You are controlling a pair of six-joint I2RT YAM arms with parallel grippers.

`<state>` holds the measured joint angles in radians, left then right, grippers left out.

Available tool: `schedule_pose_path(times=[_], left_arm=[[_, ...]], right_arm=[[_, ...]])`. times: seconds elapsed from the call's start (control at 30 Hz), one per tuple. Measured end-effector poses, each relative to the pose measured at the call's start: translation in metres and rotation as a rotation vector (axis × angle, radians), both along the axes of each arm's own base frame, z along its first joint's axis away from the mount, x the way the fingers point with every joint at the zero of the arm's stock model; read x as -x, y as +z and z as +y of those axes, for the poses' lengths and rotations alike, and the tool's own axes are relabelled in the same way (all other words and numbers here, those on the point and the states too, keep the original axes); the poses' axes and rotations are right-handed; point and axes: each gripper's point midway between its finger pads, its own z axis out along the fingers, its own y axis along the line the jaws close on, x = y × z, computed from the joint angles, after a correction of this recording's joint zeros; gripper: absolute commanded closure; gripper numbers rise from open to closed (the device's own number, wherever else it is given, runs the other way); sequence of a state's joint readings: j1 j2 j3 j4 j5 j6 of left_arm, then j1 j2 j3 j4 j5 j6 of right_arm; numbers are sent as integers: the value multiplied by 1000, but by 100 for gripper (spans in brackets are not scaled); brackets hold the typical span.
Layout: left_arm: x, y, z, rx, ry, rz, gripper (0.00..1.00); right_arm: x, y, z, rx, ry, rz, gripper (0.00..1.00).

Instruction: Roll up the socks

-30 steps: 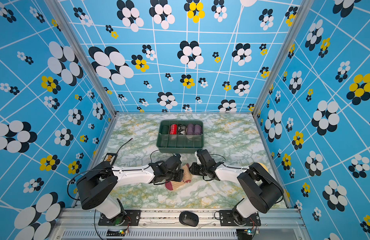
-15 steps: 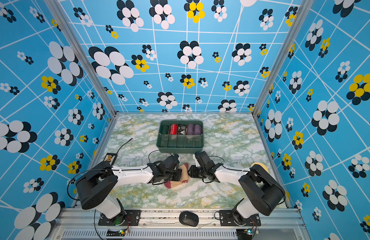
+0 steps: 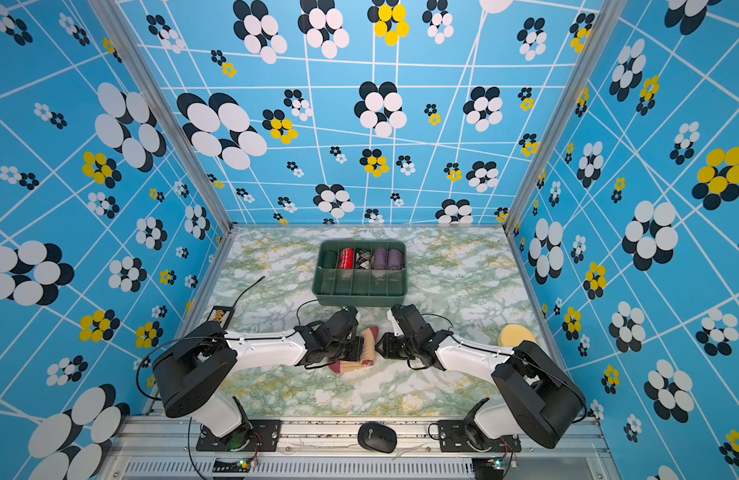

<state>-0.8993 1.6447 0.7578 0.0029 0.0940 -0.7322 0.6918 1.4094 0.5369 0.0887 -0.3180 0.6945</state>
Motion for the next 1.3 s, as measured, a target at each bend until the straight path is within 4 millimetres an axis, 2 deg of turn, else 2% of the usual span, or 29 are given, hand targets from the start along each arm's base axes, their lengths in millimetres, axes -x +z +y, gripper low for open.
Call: schedule_pose_path(times=[0.23, 0.37, 0.53, 0.73, 1.1, 1.3], left_arm=[[-2, 0, 2, 7, 5, 9, 100], [-2, -1, 2, 8, 6, 12, 100], [-3, -1, 4, 17, 8, 18, 100], [-4, -2, 5, 66, 17, 28, 100], [-10, -2, 0, 136, 26, 37, 100], [-15, -1, 2, 145, 47, 40, 100]], right_arm=[[-2, 9, 11, -64, 25, -24, 68], [-2, 5, 15, -71, 36, -20, 67], [-3, -2, 19, -81, 28, 1, 57], [-7, -1, 26, -117, 27, 3, 55], [-13, 4, 41, -202, 29, -4, 56], [-18, 3, 47, -221, 30, -4, 67]])
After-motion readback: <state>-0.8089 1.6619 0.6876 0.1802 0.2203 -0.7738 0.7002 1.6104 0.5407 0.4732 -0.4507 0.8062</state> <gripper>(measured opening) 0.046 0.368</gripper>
